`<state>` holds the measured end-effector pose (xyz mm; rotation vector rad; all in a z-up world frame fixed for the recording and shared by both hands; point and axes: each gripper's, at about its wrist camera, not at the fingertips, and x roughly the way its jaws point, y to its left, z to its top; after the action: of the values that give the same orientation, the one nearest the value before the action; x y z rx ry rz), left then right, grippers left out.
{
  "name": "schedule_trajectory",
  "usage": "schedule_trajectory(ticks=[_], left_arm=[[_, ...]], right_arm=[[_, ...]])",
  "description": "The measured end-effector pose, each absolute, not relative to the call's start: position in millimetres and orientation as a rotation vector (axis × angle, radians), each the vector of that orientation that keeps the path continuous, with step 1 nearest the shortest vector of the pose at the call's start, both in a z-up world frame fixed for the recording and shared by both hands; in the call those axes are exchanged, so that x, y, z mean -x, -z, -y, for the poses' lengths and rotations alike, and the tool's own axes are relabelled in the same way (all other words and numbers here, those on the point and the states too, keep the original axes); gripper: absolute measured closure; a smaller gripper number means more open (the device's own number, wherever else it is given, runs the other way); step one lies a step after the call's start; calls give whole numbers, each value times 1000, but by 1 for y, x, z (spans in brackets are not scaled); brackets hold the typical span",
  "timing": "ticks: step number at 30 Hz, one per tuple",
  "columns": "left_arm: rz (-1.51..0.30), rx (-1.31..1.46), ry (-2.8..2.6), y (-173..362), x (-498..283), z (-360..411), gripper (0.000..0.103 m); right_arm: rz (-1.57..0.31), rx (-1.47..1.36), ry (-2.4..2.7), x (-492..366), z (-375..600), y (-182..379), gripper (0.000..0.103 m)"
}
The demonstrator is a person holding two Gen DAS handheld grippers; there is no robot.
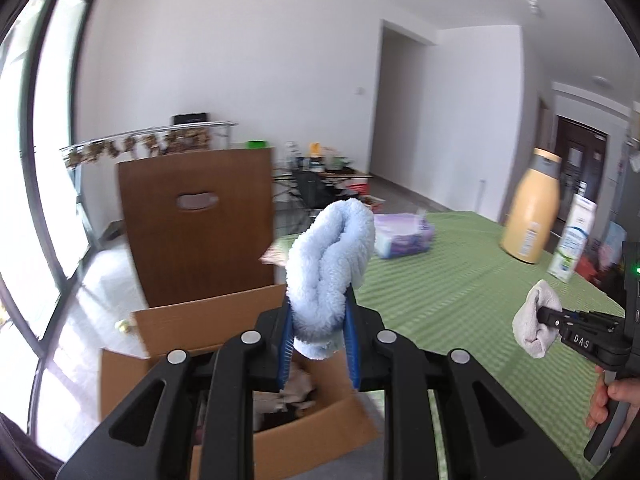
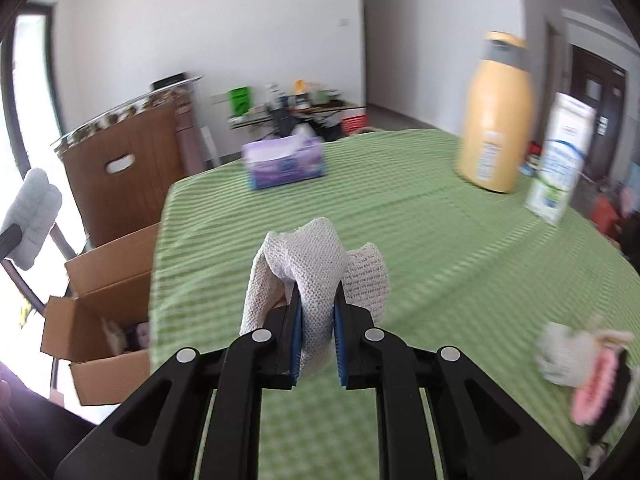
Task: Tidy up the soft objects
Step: 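Carry the beige sock and light blue sock with both tools to the box, then open the right tool over the box while the left tool releases the blue sock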
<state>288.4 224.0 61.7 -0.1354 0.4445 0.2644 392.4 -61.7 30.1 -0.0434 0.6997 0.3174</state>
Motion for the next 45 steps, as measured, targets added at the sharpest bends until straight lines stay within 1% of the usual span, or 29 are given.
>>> schedule_trajectory(ticks=[8, 14, 21, 22, 23, 24, 25, 26, 27, 29, 30, 35, 39, 40, 41, 43, 44, 45], left_arm=[[-471, 159, -454, -45, -258, -315, 84], [-531, 232, -536, -29, -239, -363, 84], [-631, 292, -557, 3, -251, -379, 84], [-647, 308, -557, 8, -253, -381, 84], [-657, 324, -550, 13, -254, -384, 84], [-664, 330, -546, 19, -255, -385, 84], [-669, 325, -547, 21, -257, -385, 84], [-672, 318, -551, 23, -258, -385, 84], [-676, 317, -549, 25, -259, -385, 84], [-675, 315, -540, 27, -261, -384, 84], [-674, 303, -532, 28, -264, -382, 84], [-701, 306, -481, 38, -281, -373, 84], [-748, 359, -385, 53, -308, -359, 84], [-768, 378, -346, 59, -318, -354, 83], [-786, 401, -304, 65, -329, -349, 80], [-873, 419, -224, 80, -358, -335, 78], [-913, 405, -217, 84, -368, -329, 72], [-938, 396, -196, 87, -377, -322, 68]], right_arm=[[-743, 143, -641, -417, -93, -28, 89], [-811, 174, -792, -422, -159, -21, 89], [-873, 262, -827, -433, -209, 3, 88], [-897, 288, -822, -437, -216, 10, 87], [-923, 327, -810, -441, -224, 18, 82], [-938, 363, -797, -441, -227, 25, 72], [-942, 392, -781, -442, -230, 31, 65], [-940, 408, -767, -444, -232, 35, 53], [-944, 414, -756, -446, -233, 39, 51], [-952, 408, -745, -448, -230, 43, 49], [-950, 403, -739, -449, -229, 45, 46], [-931, 390, -734, -452, -220, 47, 46], [-861, 334, -690, -453, -204, 29, 46], [-838, 316, -675, -454, -199, 24, 45], [-815, 303, -655, -456, -193, 19, 41], [-785, 277, -617, -460, -183, 10, 41], [-772, 260, -602, -463, -176, 5, 41], [-773, 248, -598, -466, -171, 2, 41]])
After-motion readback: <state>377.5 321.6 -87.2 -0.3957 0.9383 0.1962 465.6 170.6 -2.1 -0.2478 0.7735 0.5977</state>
